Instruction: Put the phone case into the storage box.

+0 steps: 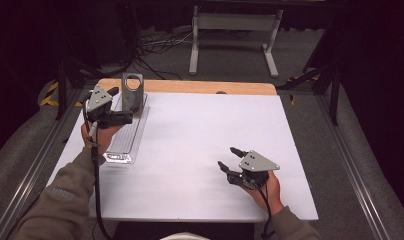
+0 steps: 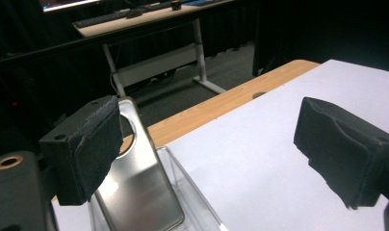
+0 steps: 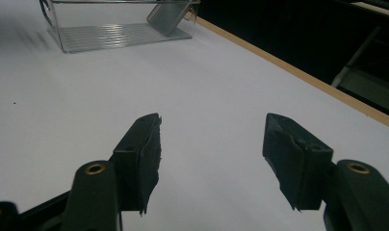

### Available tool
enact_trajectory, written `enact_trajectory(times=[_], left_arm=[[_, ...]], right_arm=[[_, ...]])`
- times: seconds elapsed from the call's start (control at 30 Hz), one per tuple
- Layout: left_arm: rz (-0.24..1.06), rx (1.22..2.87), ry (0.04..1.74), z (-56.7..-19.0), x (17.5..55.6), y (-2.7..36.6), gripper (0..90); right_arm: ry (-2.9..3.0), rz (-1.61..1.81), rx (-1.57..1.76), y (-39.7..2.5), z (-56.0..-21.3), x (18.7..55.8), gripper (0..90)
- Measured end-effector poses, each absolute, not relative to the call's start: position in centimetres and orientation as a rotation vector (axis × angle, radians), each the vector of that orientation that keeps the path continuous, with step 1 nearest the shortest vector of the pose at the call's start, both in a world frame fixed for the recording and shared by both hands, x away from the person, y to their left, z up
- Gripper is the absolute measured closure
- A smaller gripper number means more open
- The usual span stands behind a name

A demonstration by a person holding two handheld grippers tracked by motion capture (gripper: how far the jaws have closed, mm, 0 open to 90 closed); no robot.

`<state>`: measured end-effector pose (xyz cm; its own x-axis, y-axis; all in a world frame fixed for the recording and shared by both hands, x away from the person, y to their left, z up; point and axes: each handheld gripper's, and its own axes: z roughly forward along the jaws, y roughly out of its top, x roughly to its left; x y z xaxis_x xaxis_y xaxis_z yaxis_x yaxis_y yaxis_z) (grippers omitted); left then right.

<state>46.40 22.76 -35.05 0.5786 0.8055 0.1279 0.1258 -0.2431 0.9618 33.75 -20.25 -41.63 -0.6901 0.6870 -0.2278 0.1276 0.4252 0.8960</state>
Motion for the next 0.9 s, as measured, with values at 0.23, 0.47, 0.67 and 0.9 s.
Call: enact_trajectory(times=[0.23, 0.47, 0.67, 0.9], left_arm=[[0.780, 1.719, 0.721, -35.2, 45.0, 22.2, 9.7], [0.764, 1.714, 0.677, -35.5, 43.8, 21.7, 8.8], [0.748, 1.713, 0.648, -35.6, 43.0, 21.3, 6.3], [0.733, 1.717, 0.610, -36.0, 41.7, 20.9, 5.7]], right_arm=[[2.102, 1.253, 0.685, -20.3, -41.5, 33.6, 41.1], [2.097, 1.255, 0.695, -20.4, -41.4, 33.4, 38.5], [2.086, 1.249, 0.741, -20.6, -41.4, 33.7, 30.2], [2.067, 1.258, 0.751, -20.7, -41.4, 33.7, 23.6]])
